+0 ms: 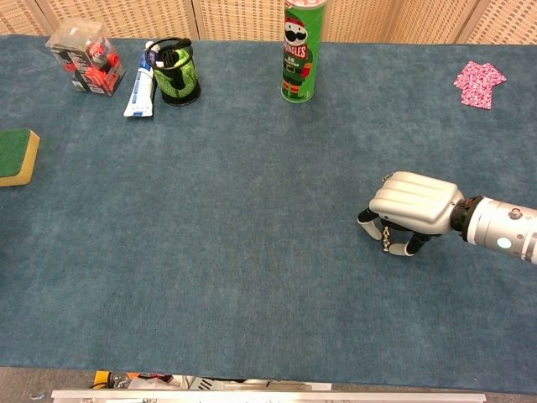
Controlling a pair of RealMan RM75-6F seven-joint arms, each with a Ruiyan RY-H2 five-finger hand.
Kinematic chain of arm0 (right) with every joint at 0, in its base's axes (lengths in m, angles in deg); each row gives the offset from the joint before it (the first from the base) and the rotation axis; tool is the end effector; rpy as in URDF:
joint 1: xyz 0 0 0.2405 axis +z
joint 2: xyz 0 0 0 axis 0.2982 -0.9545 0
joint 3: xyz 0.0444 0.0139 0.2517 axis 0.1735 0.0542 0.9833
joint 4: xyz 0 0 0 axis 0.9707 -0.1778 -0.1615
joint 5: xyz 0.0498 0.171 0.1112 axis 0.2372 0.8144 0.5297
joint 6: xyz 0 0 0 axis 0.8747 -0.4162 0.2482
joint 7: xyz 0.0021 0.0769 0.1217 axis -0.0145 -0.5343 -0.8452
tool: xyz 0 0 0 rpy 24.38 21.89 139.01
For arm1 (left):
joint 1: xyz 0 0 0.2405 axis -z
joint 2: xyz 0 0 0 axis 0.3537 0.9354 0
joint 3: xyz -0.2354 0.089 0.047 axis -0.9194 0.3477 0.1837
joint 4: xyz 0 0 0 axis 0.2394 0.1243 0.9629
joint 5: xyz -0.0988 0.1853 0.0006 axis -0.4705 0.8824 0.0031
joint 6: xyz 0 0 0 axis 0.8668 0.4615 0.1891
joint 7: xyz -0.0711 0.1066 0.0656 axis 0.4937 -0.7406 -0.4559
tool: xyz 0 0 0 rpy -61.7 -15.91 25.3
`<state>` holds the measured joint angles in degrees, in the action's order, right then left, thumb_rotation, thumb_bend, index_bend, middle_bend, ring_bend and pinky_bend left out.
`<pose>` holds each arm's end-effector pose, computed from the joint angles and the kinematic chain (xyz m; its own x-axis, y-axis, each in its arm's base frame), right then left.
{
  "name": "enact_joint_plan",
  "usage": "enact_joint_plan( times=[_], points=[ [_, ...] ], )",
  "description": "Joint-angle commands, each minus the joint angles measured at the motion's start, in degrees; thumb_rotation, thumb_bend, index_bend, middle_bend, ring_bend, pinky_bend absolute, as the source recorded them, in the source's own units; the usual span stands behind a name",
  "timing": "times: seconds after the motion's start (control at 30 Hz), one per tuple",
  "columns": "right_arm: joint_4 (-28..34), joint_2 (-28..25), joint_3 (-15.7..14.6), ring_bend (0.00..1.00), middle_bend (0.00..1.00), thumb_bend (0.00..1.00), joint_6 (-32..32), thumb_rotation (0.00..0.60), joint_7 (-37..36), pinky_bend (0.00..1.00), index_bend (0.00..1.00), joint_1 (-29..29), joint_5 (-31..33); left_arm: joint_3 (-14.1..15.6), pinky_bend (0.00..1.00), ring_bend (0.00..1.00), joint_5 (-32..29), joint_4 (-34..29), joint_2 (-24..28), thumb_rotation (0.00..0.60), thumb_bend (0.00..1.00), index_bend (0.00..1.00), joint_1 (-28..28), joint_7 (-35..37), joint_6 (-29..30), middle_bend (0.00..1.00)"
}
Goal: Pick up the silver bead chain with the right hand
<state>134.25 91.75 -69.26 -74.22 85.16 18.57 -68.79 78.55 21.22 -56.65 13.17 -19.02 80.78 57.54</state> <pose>-0.2305 -0.2508 -0.0292 0.7978 -0.3058 0.5196 -0.5407 -0.7441 0.3923 -0.3000 0.1511 0.1316 0.3089 0.0854 0.9472 0.9474 0.0596 -0.3144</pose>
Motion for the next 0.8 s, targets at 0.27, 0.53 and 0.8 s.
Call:
enact_joint_plan(
  times=[0.27, 0.53, 0.8],
  points=[
    [-0.03, 0.40, -0.22, 1.00, 0.95, 0.25, 0.69, 0.600, 1.06, 1.00, 0.57, 0.43, 1.44, -0.13, 0.00, 0.00, -0.10, 0.58, -0.24, 0.600, 0.17, 0.00, 0.01, 0.49, -0.14, 0.00],
    [-0.01, 0.70, -0.35, 1.00, 0.95, 0.29, 0.41, 0.600, 1.09, 1.00, 0.61, 0.59, 2.02, -0.22, 0.00, 0.00, -0.10, 0.97, -0.41, 0.600, 0.17, 0.00, -0.04, 0.81, -0.06, 0.00],
    [-0.10, 0.72, -0.45, 1.00, 0.96, 0.34, -0.95, 0.600, -0.03, 1.00, 0.66, 0.35, 2.22, -0.22, 0.00, 0.00, -0.16, 1.29, -0.53, 0.600, 0.17, 0.00, -0.07, 1.14, -0.17, 0.00]
  ],
)
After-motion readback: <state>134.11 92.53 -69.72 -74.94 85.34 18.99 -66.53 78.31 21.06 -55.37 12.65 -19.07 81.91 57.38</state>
